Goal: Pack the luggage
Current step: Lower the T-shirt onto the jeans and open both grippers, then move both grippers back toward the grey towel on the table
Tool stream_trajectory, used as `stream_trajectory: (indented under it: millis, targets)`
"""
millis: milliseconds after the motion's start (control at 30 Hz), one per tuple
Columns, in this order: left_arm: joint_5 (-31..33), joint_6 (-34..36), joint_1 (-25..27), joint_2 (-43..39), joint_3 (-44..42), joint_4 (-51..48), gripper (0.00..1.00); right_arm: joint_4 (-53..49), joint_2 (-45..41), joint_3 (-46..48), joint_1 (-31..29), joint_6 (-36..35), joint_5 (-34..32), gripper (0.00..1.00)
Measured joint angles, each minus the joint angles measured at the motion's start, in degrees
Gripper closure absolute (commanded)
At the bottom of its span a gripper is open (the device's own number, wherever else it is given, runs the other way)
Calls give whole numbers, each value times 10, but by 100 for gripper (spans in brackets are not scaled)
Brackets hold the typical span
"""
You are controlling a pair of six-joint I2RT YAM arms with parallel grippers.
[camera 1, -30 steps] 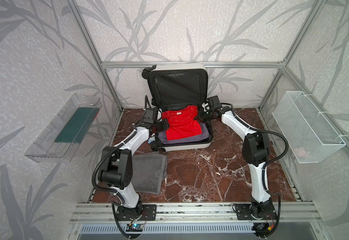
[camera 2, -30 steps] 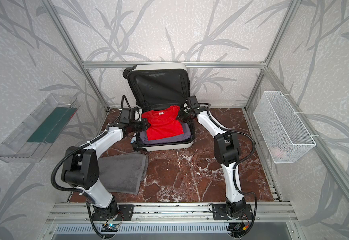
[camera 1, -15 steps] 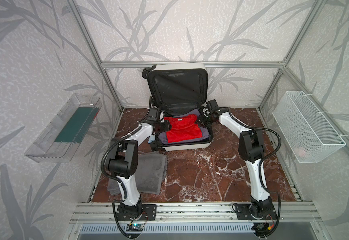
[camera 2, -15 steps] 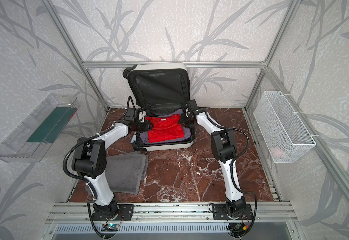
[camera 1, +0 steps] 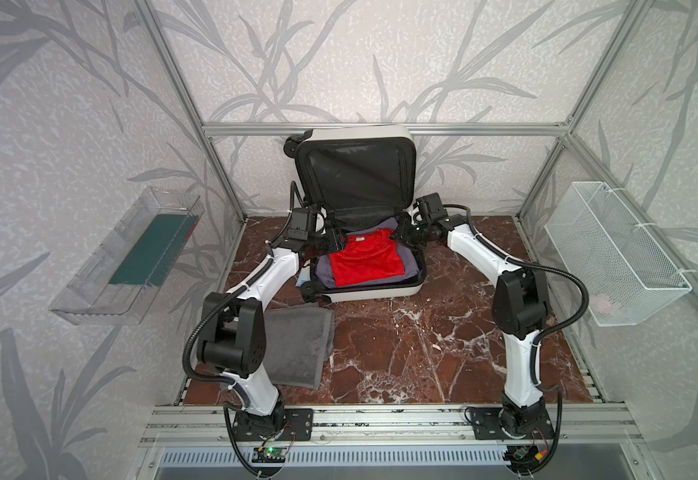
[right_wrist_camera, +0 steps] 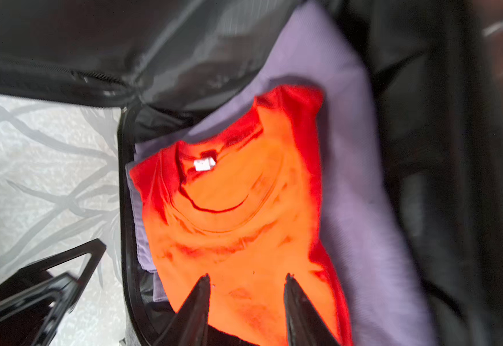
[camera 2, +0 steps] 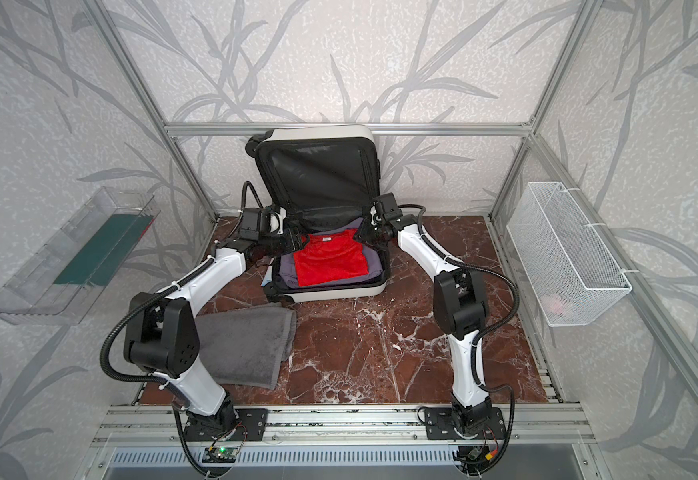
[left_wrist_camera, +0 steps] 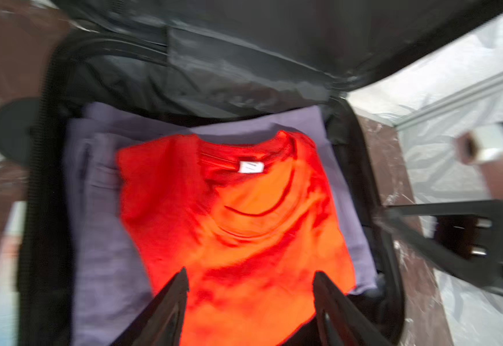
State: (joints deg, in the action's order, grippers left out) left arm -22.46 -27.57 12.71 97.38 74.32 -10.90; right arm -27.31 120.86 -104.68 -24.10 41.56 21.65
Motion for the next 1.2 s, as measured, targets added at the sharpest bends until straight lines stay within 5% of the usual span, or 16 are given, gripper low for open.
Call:
stream_trajectory:
  millis: [667, 900, 967, 1200]
  targets:
    - [1, -13, 22, 53, -39, 12, 29, 19, -3, 83, -10, 4, -7, 54]
    - [14, -13, 22, -40, -38, -13, 20, 23, -137, 166, -38, -26, -20, 39]
    - [23, -12, 21, -82, -42, -17, 6, 34, -189, 204, -62, -31, -27, 33]
    - [55, -20, 0, -225, -104, -49, 1, 63, -323, 349, -187, -40, -69, 22]
